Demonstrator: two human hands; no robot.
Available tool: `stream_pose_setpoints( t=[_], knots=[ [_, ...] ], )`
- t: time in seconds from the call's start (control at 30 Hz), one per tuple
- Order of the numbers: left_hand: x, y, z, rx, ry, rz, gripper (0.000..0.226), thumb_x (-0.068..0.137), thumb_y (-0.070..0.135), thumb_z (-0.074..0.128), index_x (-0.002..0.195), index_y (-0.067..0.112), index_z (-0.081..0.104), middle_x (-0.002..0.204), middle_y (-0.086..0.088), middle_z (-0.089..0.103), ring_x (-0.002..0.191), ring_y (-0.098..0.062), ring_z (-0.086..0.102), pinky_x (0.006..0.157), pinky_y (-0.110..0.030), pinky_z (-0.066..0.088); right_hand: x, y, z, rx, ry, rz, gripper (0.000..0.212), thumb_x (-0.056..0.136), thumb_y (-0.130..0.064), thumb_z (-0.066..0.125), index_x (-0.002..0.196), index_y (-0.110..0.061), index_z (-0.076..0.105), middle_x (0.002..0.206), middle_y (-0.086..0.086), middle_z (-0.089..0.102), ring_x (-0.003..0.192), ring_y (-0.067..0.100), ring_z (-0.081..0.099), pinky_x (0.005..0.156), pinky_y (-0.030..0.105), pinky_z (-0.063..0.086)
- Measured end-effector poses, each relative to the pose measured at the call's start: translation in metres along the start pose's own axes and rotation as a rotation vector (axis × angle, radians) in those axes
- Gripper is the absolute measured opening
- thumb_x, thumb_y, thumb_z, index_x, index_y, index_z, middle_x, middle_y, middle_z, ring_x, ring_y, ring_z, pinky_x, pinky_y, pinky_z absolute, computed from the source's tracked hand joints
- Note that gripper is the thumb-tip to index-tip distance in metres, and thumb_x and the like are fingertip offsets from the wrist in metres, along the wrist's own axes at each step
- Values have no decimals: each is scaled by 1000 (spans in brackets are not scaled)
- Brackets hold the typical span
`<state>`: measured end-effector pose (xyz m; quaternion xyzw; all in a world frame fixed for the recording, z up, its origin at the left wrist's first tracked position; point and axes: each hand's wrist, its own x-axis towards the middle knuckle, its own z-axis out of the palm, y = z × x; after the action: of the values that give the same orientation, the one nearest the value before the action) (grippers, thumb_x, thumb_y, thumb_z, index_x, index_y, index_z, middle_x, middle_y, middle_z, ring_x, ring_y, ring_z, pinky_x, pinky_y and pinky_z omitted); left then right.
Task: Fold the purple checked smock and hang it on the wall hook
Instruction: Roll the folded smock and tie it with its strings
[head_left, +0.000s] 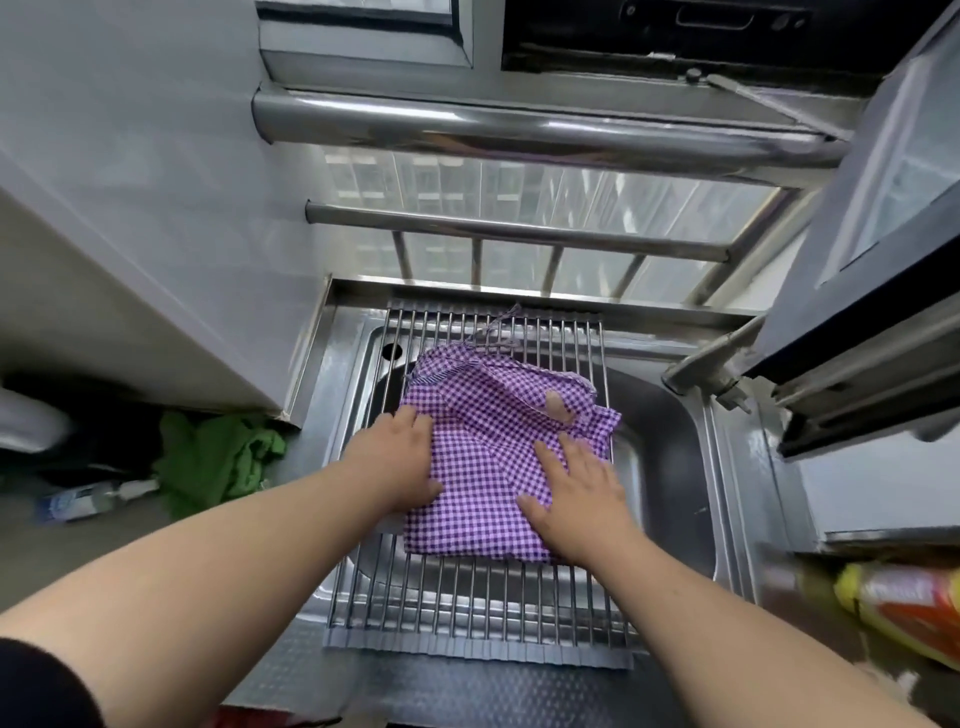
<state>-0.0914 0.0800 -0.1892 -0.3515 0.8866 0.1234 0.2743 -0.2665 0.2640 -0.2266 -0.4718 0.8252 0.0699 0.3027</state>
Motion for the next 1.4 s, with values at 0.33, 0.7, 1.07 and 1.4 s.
stream_pose_setpoints(
  t=[0.33, 0.7, 1.07, 1.4],
  knots=[
    [-12, -21, 16, 202, 232, 402, 56, 89, 59, 54, 131, 22, 54, 139, -6, 53, 122, -24, 50, 107, -40, 46, 5, -6, 14, -153, 106, 5, 82, 106, -62, 20, 166, -23, -20, 170, 10, -32, 157, 30, -31, 119, 52, -31],
    [24, -9, 47, 318, -25, 386, 116, 81, 95, 30, 154, 29, -33, 162, -13, -35, 157, -35, -19, 129, -49, -3, 17, 2, 32, -68, 133, 2, 103, 85, -95, 16, 165, -41, -20, 170, 6, -34, 156, 25, -34, 128, 58, -15],
    [5, -30, 46, 359, 96, 648, 97, 88, 86, 36, 159, 21, 31, 164, -15, 32, 149, -37, 32, 125, -57, 23, 23, 4, 36, -59, 134, 11, 106, 85, -94, 17, 166, -36, -18, 173, 6, -30, 158, 24, -30, 128, 59, -13],
    [-15, -39, 50, 328, 189, 821, 29, 95, 45, 56, 122, 34, 56, 113, 3, 59, 97, -21, 56, 86, -41, 52, 23, 7, 34, -21, 110, 3, 97, 90, -89, 17, 165, -39, -18, 172, 3, -32, 157, 22, -33, 128, 58, -14]
  ],
)
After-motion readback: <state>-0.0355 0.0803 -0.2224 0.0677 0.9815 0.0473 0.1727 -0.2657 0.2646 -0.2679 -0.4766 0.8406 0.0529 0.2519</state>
